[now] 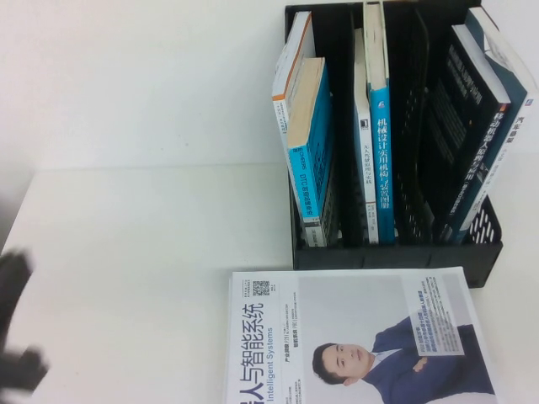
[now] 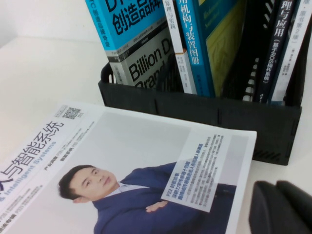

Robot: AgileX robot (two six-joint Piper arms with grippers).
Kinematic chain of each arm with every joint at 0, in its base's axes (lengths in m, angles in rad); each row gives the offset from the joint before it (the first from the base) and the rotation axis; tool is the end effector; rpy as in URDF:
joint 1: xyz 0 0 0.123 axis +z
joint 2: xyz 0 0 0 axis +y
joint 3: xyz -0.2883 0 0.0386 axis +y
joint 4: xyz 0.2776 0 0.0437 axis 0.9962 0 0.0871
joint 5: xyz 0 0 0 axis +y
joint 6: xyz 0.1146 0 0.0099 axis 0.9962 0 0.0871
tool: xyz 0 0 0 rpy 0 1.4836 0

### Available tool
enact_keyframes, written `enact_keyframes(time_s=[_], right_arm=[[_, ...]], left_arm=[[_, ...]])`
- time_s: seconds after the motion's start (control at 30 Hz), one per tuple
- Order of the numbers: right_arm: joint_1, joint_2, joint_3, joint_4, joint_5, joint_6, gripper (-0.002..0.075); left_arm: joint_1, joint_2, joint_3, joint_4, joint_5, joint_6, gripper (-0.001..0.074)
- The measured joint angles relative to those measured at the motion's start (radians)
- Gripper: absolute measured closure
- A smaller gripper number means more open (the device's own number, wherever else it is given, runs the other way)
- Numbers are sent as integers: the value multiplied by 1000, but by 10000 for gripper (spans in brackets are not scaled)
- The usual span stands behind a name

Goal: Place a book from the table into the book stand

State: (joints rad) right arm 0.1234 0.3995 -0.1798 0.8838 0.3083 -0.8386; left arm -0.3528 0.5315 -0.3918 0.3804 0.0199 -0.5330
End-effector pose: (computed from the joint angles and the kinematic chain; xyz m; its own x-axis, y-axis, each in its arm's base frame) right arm 0.1312 0.0436 0.2164 -0.3305 -0.0200 -0.9436 -0.3328 0.9380 0.0966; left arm 0.1568 -0.0568 0.2987 -0.1173 -0.1189 -0.9860 0.3245 0.9337 -0.1512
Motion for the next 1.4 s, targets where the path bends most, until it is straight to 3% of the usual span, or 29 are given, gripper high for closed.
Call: enact_keyframes(time_s=[0.23, 0.37, 0.7, 0.77, 0.97, 1.23, 1.4], right_arm=[[0, 0, 0, 0, 6, 1, 718], [0, 0, 0, 0, 6, 2, 718], [0, 0, 0, 0, 6, 3, 718], [0, 0, 0, 0, 6, 3, 718], [0, 0, 0, 0, 6, 3, 718], [0, 0, 0, 0, 6, 3, 718], [0, 0, 0, 0, 6, 3, 718]], left_arm=[[182, -342, 291, -12, 12, -125, 737], [268, -432, 389, -15, -26, -147, 737], [294, -446, 413, -47, -40, -274, 737], [294, -446, 413, -119, -27, -180, 737], [294, -452, 413, -441, 44, 351, 737], [294, -536, 413, -517, 274, 458, 737], [295, -540, 411, -519, 291, 460, 737]])
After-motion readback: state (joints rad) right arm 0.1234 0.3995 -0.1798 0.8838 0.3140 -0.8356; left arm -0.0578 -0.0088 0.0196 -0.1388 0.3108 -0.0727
